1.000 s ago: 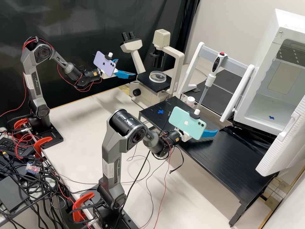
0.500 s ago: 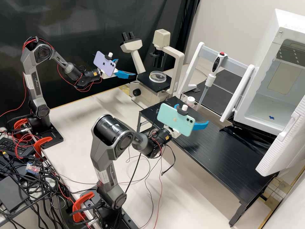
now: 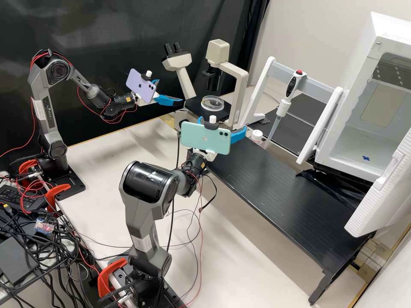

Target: Move the petri dish to the bench

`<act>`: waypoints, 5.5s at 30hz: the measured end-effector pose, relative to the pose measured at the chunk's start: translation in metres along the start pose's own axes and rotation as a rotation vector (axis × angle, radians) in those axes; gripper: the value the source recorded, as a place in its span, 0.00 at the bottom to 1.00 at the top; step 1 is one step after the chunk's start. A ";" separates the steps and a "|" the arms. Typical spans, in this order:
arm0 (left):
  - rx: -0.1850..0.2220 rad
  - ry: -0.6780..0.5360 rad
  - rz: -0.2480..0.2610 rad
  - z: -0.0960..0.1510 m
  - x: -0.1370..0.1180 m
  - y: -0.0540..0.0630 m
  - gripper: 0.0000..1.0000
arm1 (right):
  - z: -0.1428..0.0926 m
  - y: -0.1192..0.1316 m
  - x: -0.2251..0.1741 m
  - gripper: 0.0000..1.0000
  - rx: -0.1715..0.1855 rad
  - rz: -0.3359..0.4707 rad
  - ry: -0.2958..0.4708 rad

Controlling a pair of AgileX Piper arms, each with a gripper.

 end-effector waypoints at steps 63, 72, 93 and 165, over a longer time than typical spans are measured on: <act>0.000 0.000 0.000 0.000 0.000 0.000 1.00 | -0.043 -0.125 0.239 1.00 0.119 -0.273 -0.163; 0.000 0.000 0.000 0.000 0.000 0.000 1.00 | -0.034 -0.127 0.244 1.00 0.114 -0.275 -0.194; 0.000 0.000 0.000 0.000 0.000 0.000 1.00 | -0.033 -0.127 0.249 0.00 0.128 -0.299 -0.217; 0.000 0.000 0.000 0.000 0.000 0.000 1.00 | -0.051 -0.068 0.205 0.00 0.197 -0.302 -0.124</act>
